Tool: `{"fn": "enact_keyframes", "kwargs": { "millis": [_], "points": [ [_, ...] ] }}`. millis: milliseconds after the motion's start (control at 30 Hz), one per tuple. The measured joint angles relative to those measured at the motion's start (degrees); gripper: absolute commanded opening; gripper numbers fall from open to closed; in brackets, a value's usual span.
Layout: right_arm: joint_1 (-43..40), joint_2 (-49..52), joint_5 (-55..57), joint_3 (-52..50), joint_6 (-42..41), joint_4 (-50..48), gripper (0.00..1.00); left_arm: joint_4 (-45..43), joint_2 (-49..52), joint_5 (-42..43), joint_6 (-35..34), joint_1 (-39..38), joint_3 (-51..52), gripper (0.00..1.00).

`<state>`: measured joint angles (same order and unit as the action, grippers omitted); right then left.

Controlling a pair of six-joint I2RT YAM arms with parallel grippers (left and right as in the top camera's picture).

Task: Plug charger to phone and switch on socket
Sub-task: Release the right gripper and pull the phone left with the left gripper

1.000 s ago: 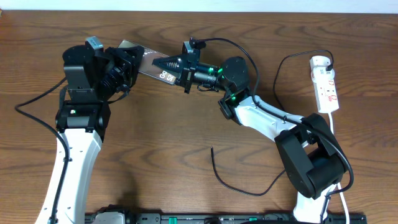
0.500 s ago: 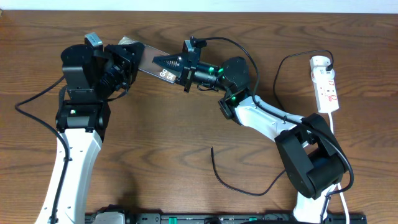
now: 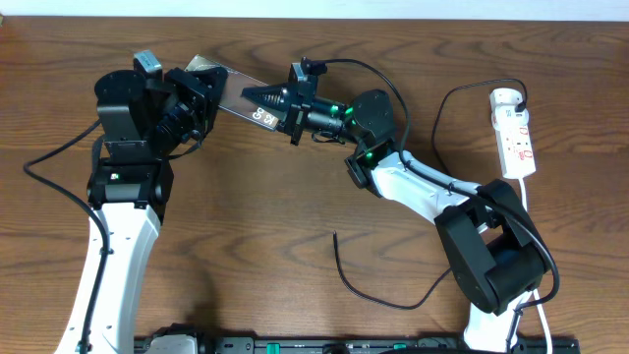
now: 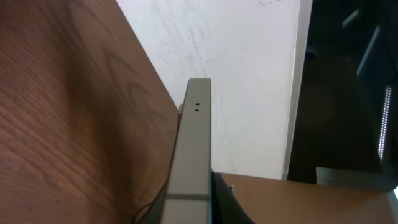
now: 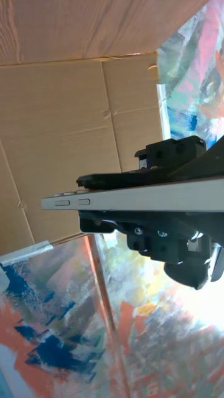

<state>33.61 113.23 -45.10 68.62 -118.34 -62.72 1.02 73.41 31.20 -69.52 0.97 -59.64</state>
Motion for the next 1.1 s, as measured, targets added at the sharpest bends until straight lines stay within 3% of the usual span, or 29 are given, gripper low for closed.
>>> {"fn": "enact_keyframes", "kwargs": {
  "millis": [400,467,733,933,1100],
  "points": [
    [0.0,0.0,0.1,0.0,-1.0,0.0,0.01,-0.3,0.0,0.1,-0.2,0.0,0.0,0.07],
    [0.0,0.0,0.1,0.0,-1.0,0.0,0.05,-0.3,0.0,0.1,-0.2,0.0,0.0,0.08],
    [0.0,0.0,-1.4,0.0,0.1,0.5,0.43,-0.4,0.0,0.1,0.5,0.0,0.0,0.07],
    [0.0,0.0,-1.8,0.0,0.2,-1.4,0.99,-0.4,0.0,0.1,0.6,0.0,0.0,0.08],
    [0.0,0.0,-1.8,0.0,0.5,-3.7,0.99,-0.4,0.0,0.2,0.6,0.0,0.0,0.08]
  ]
}}
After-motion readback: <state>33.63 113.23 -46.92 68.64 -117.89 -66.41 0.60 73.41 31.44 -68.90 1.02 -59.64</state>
